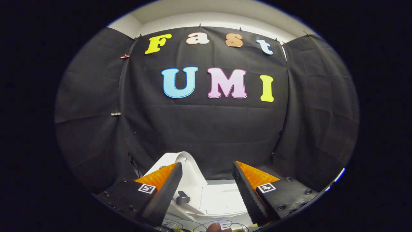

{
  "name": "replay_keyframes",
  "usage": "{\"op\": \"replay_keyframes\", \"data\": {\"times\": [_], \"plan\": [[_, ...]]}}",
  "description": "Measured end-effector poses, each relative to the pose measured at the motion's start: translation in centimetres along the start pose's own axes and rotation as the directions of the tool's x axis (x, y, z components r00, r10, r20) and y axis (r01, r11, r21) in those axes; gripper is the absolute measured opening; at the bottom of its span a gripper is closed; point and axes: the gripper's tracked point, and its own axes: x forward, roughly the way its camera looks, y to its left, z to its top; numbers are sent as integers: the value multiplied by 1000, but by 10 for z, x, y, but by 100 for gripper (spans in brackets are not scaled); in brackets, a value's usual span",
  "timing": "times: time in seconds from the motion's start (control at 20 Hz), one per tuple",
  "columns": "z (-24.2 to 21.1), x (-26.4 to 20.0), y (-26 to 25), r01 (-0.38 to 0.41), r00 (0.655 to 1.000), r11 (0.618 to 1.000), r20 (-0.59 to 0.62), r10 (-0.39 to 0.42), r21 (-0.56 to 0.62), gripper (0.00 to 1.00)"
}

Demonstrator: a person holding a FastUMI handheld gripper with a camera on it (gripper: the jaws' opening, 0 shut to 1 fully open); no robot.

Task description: Open the toilet lid.

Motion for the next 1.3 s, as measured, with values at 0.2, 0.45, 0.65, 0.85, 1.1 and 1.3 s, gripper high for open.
{"op": "replay_keyframes", "data": {"times": [0.2, 0.45, 0.65, 0.85, 1.1, 1.3], "plan": [[29, -23, -26, 8, 999, 1000, 39, -8, -4, 99], [58, -52, -63, 9, 994, 1000, 111, -6, -28, 98], [74, -67, -90, -29, 989, 1000, 143, 27, 12, 98], [94, -76, -131, 1, 980, 1000, 198, -6, 25, 98], [101, -76, -173, 29, 977, 999, 209, -37, 40, 98], [98, -71, -205, 40, 975, 998, 214, -51, 55, 98]]}}
